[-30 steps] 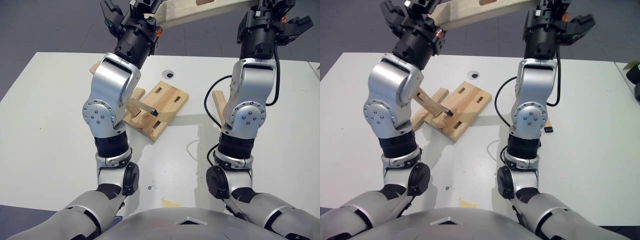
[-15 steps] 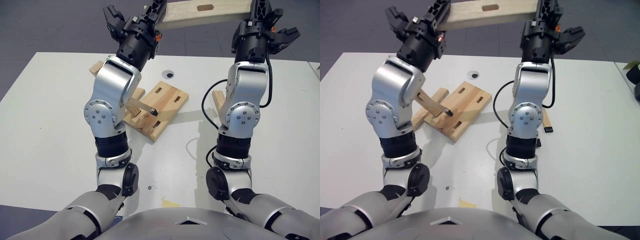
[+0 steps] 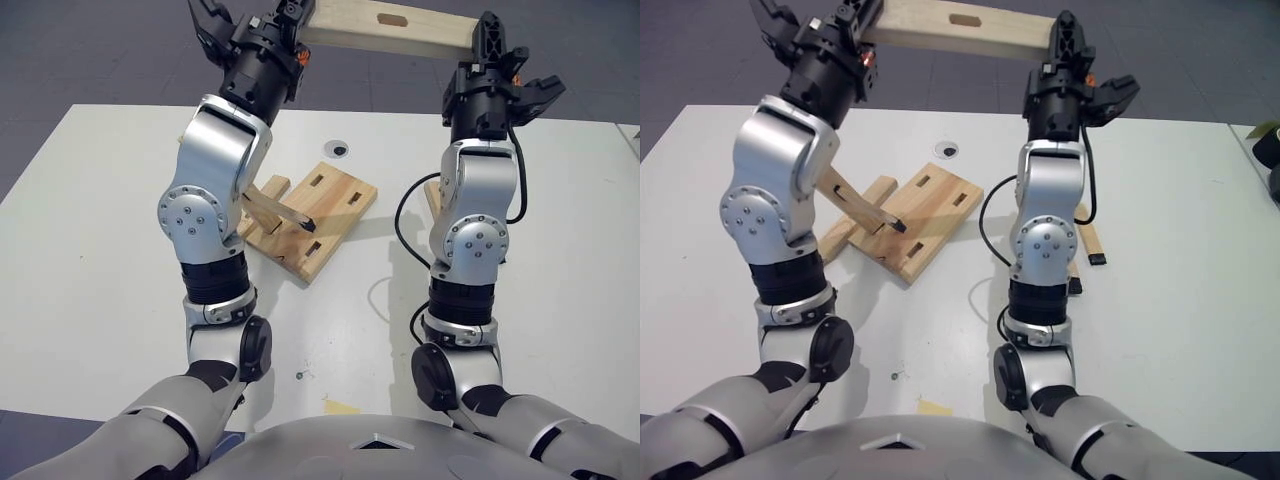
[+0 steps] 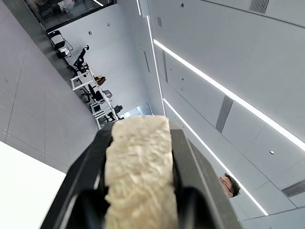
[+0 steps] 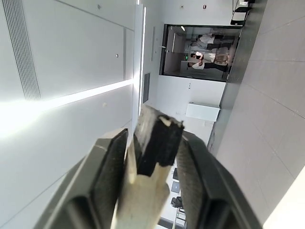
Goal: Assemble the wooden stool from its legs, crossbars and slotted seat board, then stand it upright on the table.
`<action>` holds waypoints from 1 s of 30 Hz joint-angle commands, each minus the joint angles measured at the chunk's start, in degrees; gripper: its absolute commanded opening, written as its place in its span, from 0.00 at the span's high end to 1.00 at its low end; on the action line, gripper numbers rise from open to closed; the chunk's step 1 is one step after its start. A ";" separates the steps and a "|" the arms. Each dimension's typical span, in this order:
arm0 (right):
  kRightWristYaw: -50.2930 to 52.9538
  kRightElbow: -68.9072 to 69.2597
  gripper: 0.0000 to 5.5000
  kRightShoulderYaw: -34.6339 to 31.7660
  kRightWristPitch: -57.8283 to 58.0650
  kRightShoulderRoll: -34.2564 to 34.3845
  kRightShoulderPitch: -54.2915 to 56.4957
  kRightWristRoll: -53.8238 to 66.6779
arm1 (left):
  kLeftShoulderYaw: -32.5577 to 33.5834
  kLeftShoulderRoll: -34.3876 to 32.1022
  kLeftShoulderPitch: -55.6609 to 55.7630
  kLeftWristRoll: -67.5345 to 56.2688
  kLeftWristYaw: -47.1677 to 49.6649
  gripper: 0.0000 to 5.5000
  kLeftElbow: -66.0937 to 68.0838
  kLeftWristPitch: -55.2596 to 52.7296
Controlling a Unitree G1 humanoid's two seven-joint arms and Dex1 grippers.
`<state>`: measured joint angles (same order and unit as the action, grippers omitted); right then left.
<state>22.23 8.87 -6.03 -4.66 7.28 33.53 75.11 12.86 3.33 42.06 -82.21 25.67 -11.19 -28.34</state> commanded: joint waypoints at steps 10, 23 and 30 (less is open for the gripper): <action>-9.71 8.95 0.28 2.96 19.18 -2.76 -10.81 8.02 | 2.61 -4.42 7.45 0.48 -4.27 0.81 0.77 -0.32; -25.02 14.51 0.02 -8.37 33.11 -23.83 -16.59 9.85 | 2.05 -29.37 13.67 9.53 -24.05 0.81 3.95 -11.31; -37.02 17.24 0.02 -7.66 39.47 -36.93 -8.39 5.42 | -13.96 -40.37 16.03 32.77 -55.48 0.81 0.29 -4.79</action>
<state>-12.24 24.18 -16.37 32.67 -26.95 20.79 83.45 4.19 -35.45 56.41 -55.22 -22.10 -8.48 -36.13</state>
